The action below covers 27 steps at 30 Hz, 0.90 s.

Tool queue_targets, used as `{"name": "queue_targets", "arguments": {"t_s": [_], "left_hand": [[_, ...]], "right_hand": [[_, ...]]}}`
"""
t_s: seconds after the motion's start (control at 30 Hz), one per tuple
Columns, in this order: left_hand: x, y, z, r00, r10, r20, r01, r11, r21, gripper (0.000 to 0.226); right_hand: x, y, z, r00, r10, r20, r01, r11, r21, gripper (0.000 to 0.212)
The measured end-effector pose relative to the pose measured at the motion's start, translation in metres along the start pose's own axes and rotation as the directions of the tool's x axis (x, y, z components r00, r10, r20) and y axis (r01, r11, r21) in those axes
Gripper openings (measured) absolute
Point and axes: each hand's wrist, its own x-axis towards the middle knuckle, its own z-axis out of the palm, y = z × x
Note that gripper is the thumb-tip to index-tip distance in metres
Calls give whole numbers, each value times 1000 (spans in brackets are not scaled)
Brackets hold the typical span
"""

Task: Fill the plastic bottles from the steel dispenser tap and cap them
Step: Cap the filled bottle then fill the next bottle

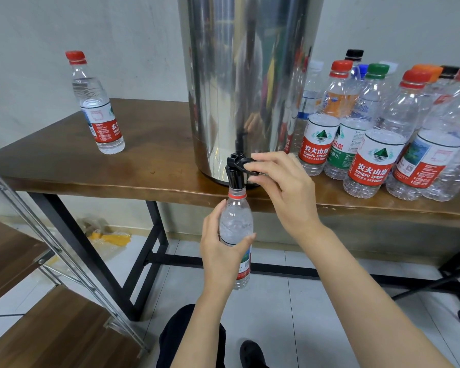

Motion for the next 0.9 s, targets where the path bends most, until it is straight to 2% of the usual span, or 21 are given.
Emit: {"name": "queue_targets", "arguments": {"t_s": [0.17,0.3,0.37,0.43,0.47,0.53,0.7,0.8,0.9], "left_hand": [[0,1,-1,1000,-5,12,6,1000,-28,82],[0,1,-2,1000,-10,12,11,999,-41,81],[0,3,-2,1000,-10,10,11,999,-35,81],[0,3,-2,1000,-7,11,8,1000,-28,82],[0,3,-2,1000,-9,14,9,1000,-28,82],[0,4,-3,1000,-9,23,10,999,-32,82],[-1,3,-4,1000,-10,29,12,999,-51,81],[-1,2,-5,999,-18,35,19,999,-42,80],[-2,-2,-6,999,-23,36,24,999,-26,80]], "right_hand": [[15,2,-5,966,-259,5,254,944,-211,17],[43,-12,-4,964,-261,54,266,934,-238,13],[61,-24,2,983,-161,90,174,970,-167,15],[73,-32,8,989,6,151,-4,1000,-18,15],[74,-33,11,984,61,167,-62,998,-2,14],[71,-32,12,984,109,141,-103,993,-50,14],[55,-13,-11,980,201,-5,-201,980,15,30],[39,16,-32,927,374,28,-370,925,-88,14],[16,44,-37,785,587,200,-521,799,-300,22]]}}
